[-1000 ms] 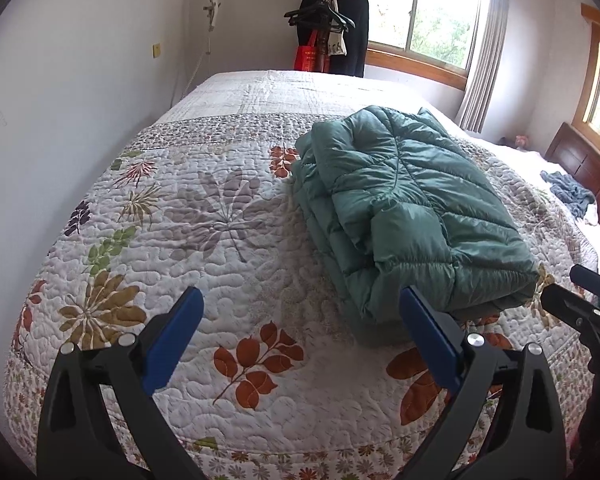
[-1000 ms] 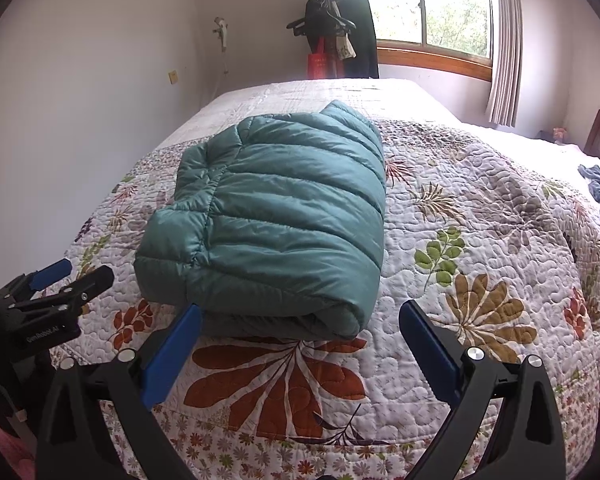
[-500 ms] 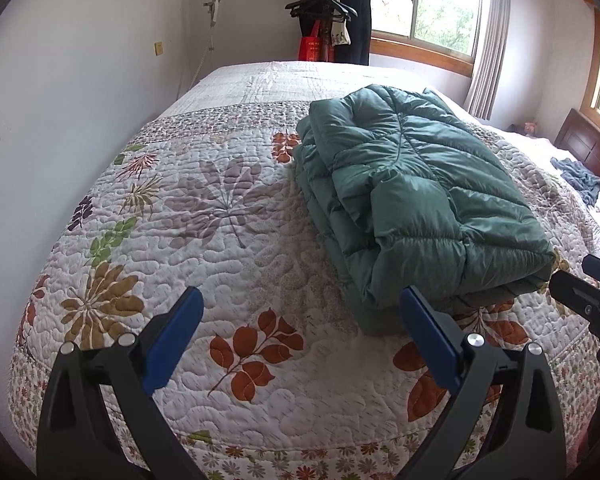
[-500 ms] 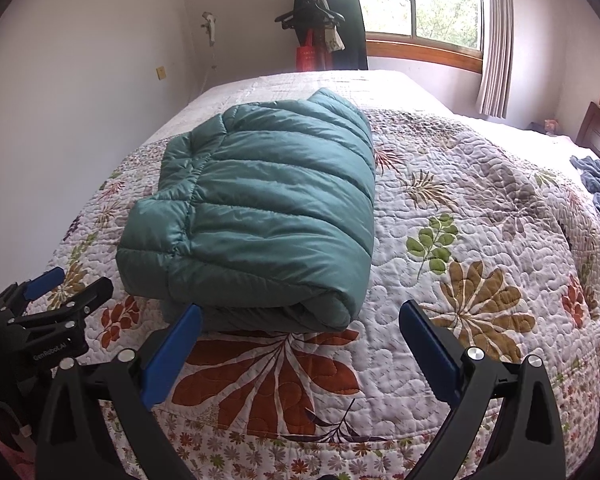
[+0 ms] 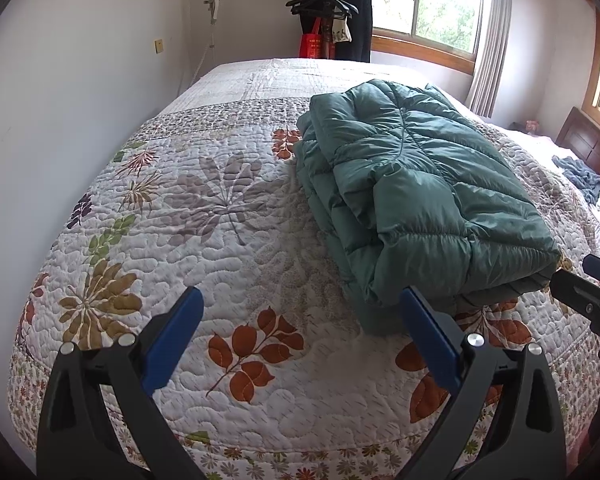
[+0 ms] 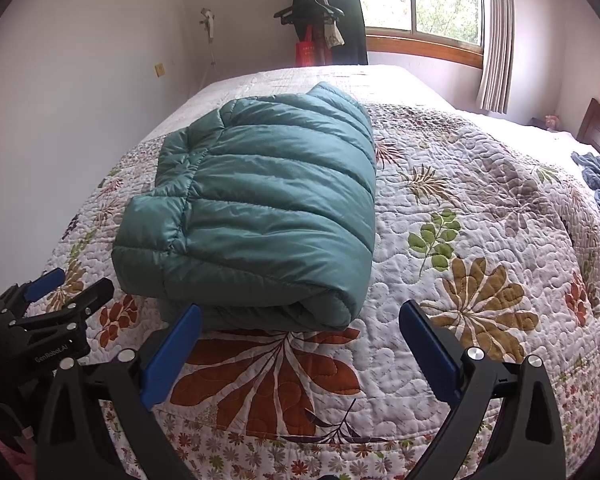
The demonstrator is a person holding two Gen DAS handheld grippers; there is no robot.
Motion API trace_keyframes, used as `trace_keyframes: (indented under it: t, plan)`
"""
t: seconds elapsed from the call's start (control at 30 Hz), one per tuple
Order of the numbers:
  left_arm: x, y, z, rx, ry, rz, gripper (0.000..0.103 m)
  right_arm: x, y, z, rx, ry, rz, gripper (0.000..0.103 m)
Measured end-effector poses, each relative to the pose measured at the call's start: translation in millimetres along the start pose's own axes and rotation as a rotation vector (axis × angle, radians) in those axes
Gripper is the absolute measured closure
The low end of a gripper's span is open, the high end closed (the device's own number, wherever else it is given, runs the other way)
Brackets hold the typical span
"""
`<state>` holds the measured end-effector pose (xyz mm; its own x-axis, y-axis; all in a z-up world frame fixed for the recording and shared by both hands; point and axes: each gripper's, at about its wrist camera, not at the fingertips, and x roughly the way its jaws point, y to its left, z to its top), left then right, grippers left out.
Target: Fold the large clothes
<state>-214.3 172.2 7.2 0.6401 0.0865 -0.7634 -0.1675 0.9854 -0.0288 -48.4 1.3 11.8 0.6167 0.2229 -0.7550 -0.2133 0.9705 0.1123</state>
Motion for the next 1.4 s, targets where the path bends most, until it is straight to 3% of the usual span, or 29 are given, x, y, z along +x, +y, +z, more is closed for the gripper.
trace_keyframes:
  t: [1.4]
  plan:
    - [5.6,-0.5,-1.2,0.010,0.011,-0.002,0.005,10.3,-1.7,-0.9,-0.008,0.038,0.021,0.004]
